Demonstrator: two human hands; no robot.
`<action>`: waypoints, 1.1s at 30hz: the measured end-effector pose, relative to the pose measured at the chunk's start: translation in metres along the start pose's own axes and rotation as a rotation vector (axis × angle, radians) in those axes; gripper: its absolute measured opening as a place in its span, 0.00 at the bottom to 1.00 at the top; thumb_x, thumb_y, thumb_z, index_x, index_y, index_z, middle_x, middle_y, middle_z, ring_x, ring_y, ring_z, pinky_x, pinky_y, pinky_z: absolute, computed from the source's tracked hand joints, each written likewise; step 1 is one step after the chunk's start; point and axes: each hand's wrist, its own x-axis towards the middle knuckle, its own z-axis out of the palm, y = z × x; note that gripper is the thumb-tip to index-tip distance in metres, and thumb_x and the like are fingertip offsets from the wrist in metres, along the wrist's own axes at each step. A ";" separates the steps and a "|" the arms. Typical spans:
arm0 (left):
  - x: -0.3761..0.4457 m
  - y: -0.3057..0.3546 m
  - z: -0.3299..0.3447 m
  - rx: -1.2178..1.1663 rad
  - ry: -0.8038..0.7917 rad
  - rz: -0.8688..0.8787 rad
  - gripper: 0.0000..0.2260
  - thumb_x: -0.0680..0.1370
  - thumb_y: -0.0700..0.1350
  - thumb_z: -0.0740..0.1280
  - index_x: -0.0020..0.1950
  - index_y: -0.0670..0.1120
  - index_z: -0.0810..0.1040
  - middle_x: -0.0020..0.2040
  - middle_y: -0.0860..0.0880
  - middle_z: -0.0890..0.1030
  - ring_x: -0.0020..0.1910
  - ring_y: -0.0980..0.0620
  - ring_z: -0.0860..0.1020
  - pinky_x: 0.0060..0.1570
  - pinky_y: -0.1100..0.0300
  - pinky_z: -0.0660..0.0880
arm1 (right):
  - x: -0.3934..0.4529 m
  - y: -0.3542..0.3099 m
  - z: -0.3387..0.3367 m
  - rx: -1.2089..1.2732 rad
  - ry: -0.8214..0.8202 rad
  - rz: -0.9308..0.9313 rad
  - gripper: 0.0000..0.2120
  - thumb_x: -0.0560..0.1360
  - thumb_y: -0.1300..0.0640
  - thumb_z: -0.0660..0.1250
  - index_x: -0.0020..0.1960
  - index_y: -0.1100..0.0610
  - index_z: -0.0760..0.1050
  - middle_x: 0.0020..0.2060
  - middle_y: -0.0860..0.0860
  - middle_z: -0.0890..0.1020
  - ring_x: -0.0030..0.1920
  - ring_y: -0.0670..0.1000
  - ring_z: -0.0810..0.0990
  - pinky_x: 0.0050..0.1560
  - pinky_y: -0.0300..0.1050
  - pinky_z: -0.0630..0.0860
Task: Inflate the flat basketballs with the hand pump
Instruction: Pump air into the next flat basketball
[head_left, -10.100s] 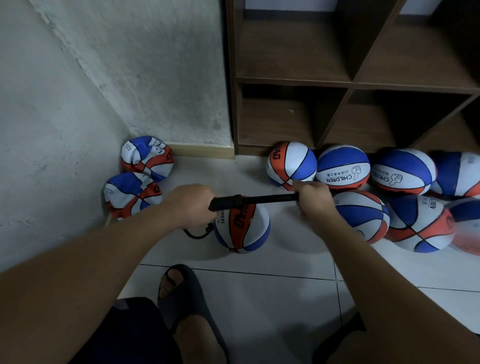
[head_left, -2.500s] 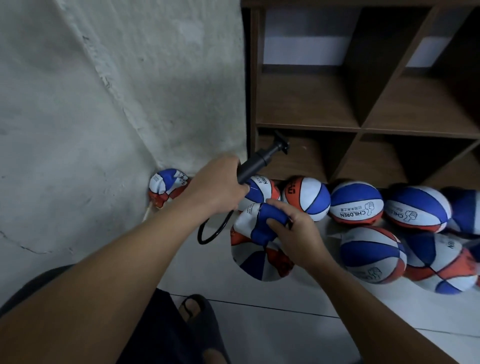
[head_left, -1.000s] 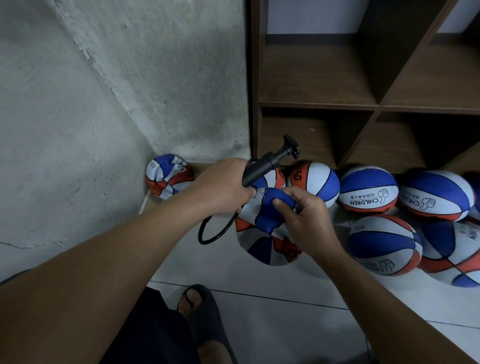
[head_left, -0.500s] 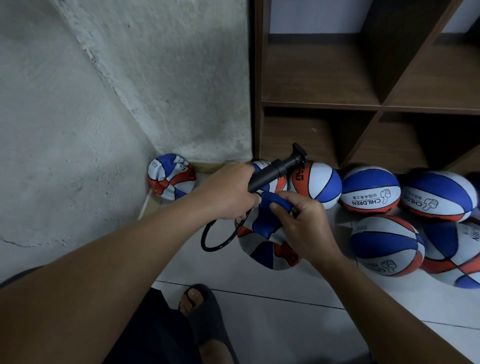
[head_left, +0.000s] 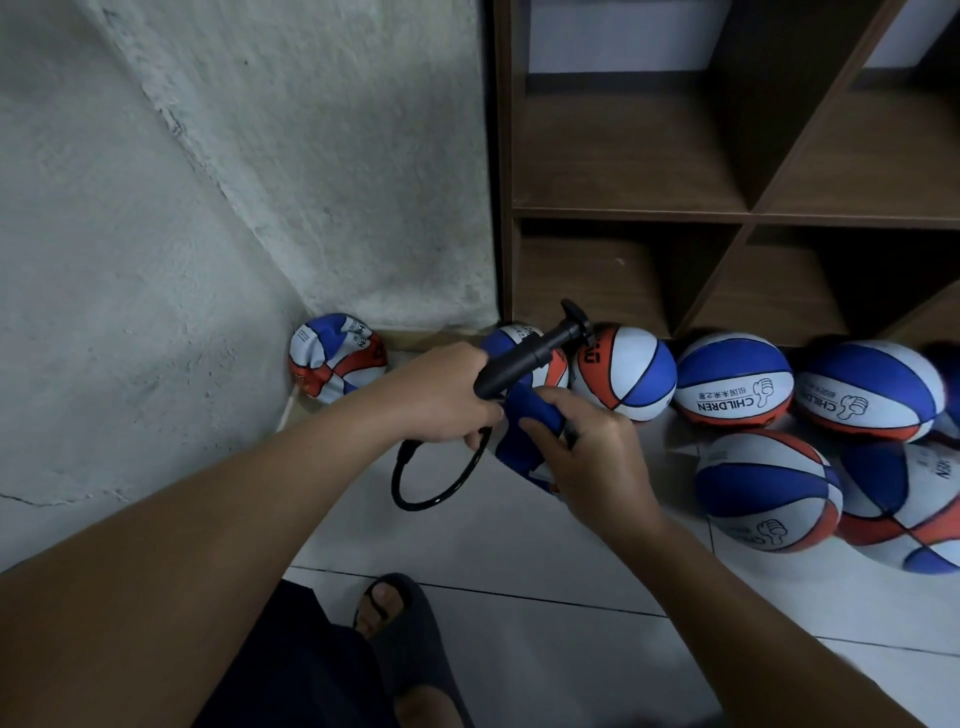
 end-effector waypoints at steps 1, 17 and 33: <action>0.000 -0.003 0.001 0.014 0.011 0.005 0.04 0.82 0.44 0.72 0.53 0.46 0.78 0.37 0.49 0.88 0.26 0.62 0.80 0.24 0.70 0.68 | -0.001 -0.001 0.001 0.028 -0.005 0.018 0.08 0.83 0.51 0.70 0.62 0.48 0.82 0.48 0.46 0.85 0.46 0.49 0.83 0.43 0.55 0.83; 0.003 -0.016 0.007 0.178 0.195 0.076 0.10 0.79 0.52 0.75 0.45 0.55 0.75 0.39 0.54 0.79 0.35 0.54 0.79 0.36 0.56 0.71 | 0.013 0.022 0.002 0.326 -0.276 0.373 0.15 0.84 0.58 0.69 0.69 0.46 0.81 0.63 0.41 0.83 0.57 0.42 0.84 0.58 0.46 0.84; 0.000 -0.024 0.012 0.143 0.205 0.102 0.13 0.80 0.53 0.75 0.45 0.59 0.71 0.42 0.57 0.79 0.38 0.58 0.78 0.37 0.57 0.70 | 0.017 0.000 0.001 0.711 -0.310 0.656 0.15 0.88 0.51 0.63 0.57 0.58 0.86 0.51 0.59 0.88 0.56 0.62 0.87 0.66 0.63 0.80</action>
